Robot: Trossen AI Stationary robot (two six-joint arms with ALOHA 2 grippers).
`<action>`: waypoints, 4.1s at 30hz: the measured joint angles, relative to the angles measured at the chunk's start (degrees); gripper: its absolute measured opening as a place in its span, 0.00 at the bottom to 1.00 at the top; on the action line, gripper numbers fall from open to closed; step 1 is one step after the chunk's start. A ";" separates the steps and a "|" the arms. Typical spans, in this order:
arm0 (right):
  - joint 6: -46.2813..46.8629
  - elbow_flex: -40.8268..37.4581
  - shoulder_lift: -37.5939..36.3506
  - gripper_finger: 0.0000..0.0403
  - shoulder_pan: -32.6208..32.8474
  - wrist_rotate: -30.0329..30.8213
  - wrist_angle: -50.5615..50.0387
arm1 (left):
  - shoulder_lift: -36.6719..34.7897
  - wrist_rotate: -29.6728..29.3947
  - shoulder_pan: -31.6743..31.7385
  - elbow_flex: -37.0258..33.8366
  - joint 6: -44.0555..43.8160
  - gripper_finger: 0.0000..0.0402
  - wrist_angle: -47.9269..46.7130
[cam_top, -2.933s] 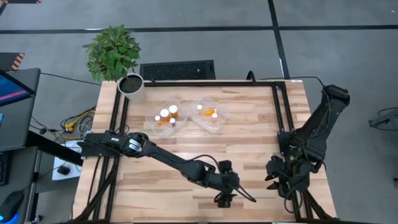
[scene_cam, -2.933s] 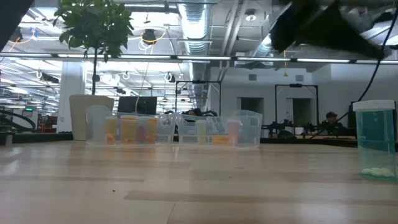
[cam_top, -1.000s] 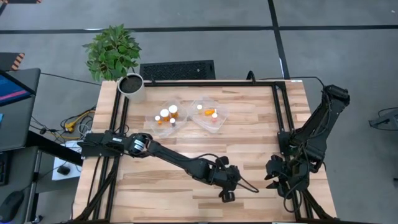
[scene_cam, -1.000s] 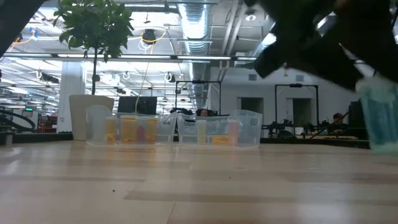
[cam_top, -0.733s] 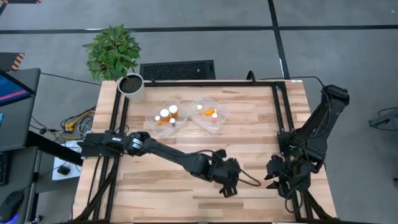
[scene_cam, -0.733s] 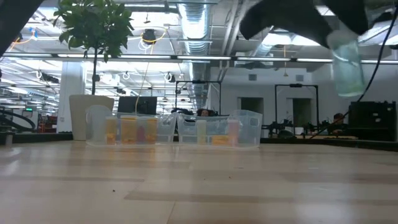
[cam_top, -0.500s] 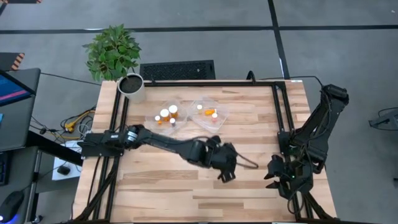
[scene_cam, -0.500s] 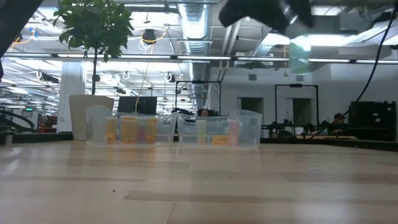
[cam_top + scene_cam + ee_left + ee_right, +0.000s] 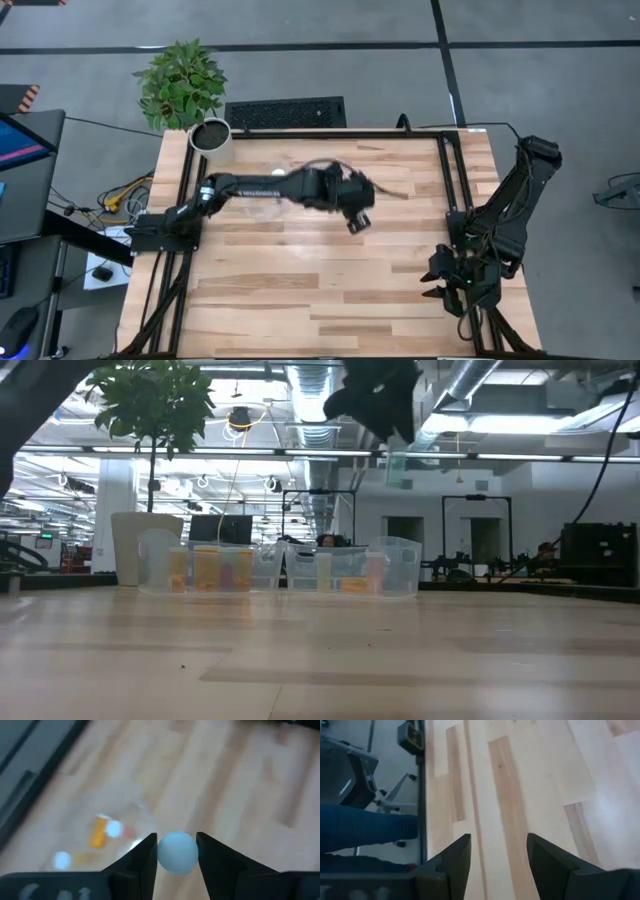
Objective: Pick and place medicine bottles into bin by pill shape (circle, oval)
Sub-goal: Put the small green tablet bottle into the right transparent bin, then return to Home Position
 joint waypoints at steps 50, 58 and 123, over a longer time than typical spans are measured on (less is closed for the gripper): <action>5.98 -2.40 0.02 0.50 -6.78 -0.31 -3.39 | -24.69 4.65 11.26 -63.43 -0.88 0.30 57.03; 6.06 -2.40 0.00 0.50 -6.78 -0.31 -3.48 | -19.84 4.16 12.75 -63.45 -1.09 0.30 56.26; 1.01 -2.31 -4.10 0.50 -8.71 -0.31 -1.73 | -24.85 4.71 8.01 -49.30 0.78 0.55 38.95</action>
